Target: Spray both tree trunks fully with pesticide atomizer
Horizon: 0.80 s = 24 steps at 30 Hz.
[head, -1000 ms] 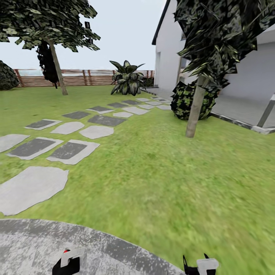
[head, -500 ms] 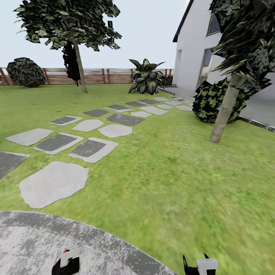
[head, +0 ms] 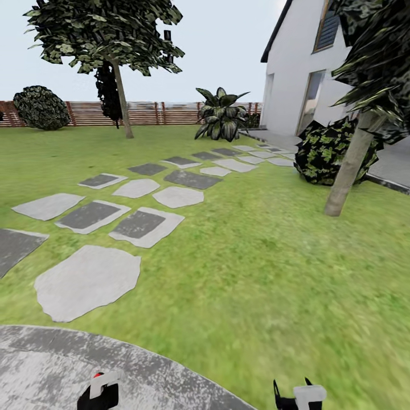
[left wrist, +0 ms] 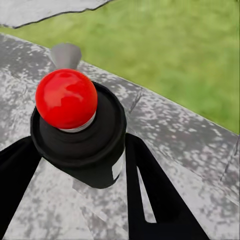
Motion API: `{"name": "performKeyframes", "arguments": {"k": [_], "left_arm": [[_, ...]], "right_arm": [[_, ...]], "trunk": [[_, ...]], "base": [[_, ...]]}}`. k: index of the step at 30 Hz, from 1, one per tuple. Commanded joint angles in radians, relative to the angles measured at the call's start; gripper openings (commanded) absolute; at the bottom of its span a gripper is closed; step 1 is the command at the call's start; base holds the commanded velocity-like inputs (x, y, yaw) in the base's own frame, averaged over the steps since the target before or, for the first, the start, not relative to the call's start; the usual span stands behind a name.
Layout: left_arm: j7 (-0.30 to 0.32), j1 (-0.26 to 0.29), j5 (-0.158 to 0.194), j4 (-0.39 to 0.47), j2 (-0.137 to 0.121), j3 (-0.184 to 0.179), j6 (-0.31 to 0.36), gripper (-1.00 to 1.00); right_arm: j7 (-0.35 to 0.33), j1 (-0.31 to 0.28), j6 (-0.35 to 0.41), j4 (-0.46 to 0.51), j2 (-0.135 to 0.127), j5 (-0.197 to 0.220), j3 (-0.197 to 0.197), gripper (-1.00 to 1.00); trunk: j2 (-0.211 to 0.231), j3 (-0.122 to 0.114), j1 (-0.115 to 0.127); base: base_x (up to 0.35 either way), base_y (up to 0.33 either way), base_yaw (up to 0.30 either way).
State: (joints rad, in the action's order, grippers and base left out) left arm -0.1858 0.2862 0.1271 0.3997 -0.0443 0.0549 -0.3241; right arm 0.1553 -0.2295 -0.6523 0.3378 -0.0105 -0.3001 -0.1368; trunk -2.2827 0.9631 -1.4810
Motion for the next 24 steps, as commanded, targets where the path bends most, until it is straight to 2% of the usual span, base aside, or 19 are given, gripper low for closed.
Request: {"name": "performKeyframes", "arguments": {"k": [1, 7, 24], "left_arm": [[0.000, 0.001, 0.010, -0.001, 0.000, -0.003, -0.004, -1.00], [0.000, 0.000, 0.010, -0.001, 0.000, -0.003, -0.004, -1.00], [0.000, 0.000, 0.009, 0.000, 0.001, -0.003, -0.004, -1.00]], "right_arm": [[0.006, -0.001, -0.003, -0.001, 0.000, -0.010, -0.004, 1.00], [0.008, -0.001, -0.003, 0.000, 0.000, -0.011, -0.005, 1.00], [0.010, -0.001, -0.003, 0.000, 0.001, -0.010, -0.006, 1.00]], "trunk": [[0.000, 0.001, 0.000], [0.000, 0.004, 0.000], [0.000, 0.023, 0.000]], "base": [[0.227, 0.250, 0.000], [0.260, 0.231, 0.090], [0.283, 0.184, 0.180]]}}
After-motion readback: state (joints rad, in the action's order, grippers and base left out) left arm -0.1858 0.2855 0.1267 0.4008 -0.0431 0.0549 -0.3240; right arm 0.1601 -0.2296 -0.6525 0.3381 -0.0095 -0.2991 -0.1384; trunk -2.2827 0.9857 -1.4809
